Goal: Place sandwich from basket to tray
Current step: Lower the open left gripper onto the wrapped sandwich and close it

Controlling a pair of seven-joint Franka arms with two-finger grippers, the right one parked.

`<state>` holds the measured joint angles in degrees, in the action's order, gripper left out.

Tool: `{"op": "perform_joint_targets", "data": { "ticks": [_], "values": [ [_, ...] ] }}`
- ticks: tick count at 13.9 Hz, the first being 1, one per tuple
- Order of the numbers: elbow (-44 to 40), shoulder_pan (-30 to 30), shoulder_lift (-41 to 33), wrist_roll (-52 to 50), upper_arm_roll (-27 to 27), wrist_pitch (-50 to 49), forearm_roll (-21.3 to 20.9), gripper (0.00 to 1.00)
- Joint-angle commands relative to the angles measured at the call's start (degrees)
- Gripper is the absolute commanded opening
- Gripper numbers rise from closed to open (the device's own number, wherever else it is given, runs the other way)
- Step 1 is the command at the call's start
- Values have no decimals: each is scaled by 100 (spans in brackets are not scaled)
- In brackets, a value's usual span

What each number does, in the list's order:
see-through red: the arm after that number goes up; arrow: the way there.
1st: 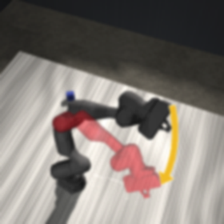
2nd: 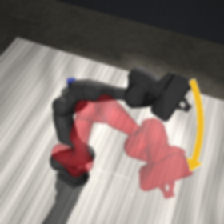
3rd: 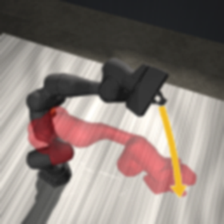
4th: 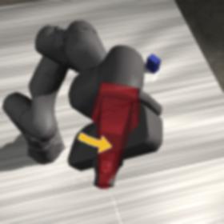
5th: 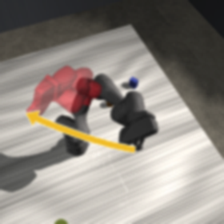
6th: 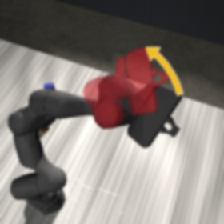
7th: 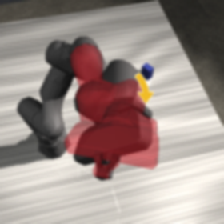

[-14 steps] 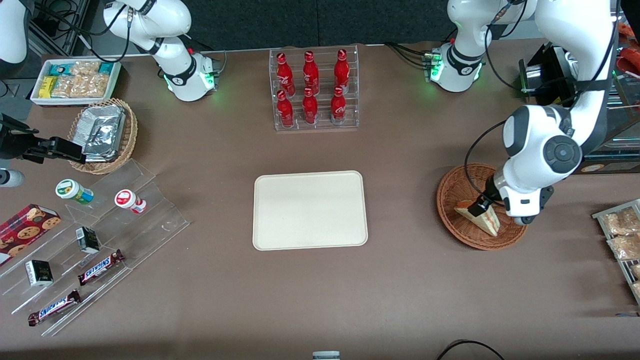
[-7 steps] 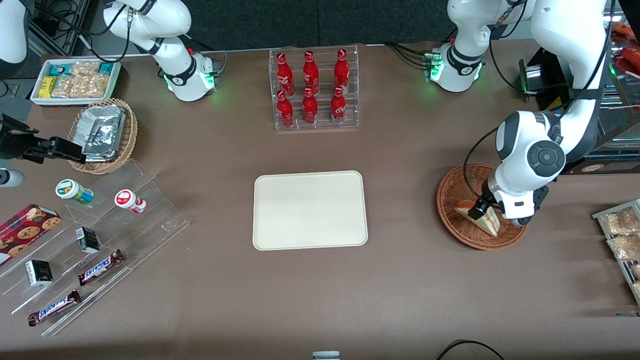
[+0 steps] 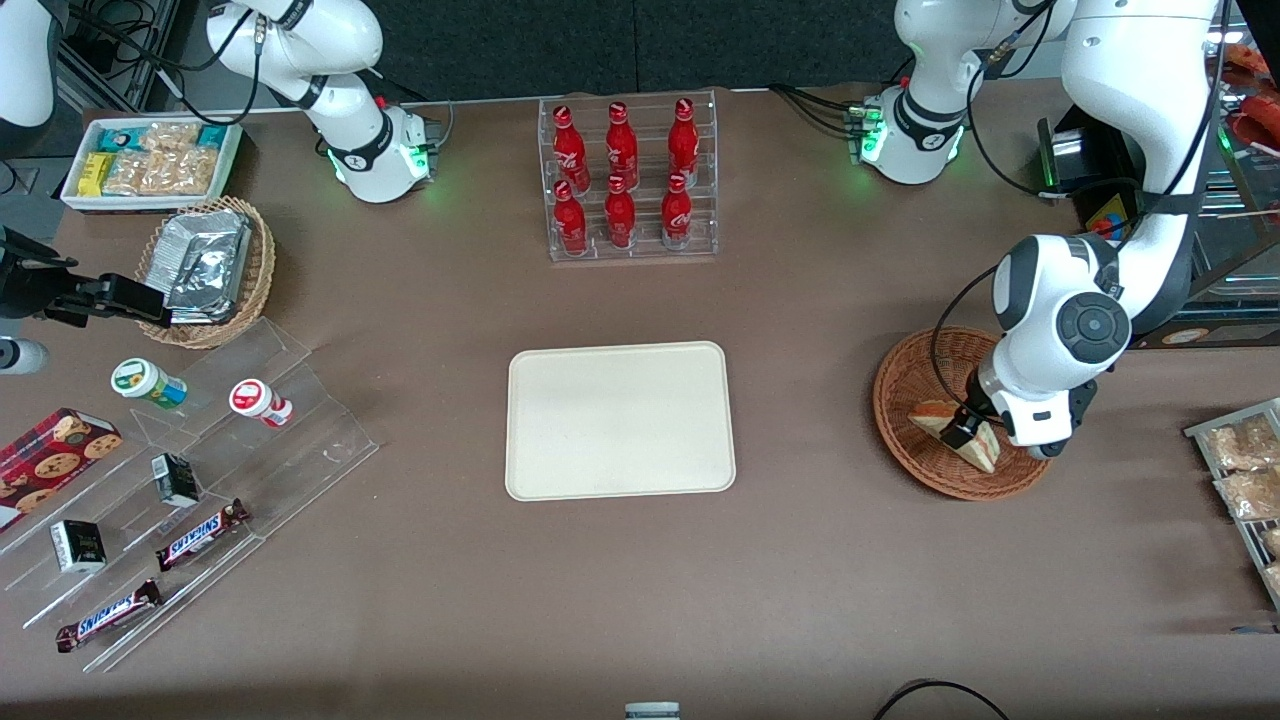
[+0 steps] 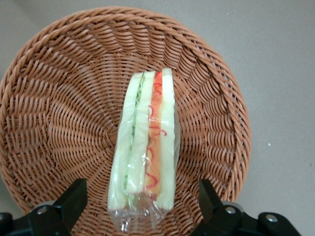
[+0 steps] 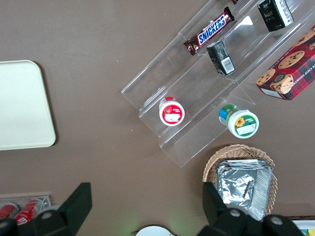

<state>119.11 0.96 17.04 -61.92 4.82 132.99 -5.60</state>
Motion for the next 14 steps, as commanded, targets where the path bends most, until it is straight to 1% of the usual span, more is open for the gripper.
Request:
{"op": "perform_joint_targets", "data": {
  "ticks": [1, 4, 5, 6, 8, 9, 12, 13, 14],
  "values": [
    [7, 10, 89, -145, -25, 166, -125, 100],
    [33, 27, 124, -154, -34, 166, -125, 99],
    [51, 45, 124, -197, -34, 166, -134, 91],
    [42, 45, 151, -268, -34, 166, -134, 70],
    [-10, 53, 221, -277, -34, 166, -134, 16],
    [-37, 54, 221, -277, -34, 166, -126, 0],
    [-203, 54, 204, -286, -25, 97, -134, 0],
    [-282, 71, 151, -234, -17, -17, -143, 0],
    [-440, 149, 64, -198, -8, -401, -274, 0]
  ]
}}
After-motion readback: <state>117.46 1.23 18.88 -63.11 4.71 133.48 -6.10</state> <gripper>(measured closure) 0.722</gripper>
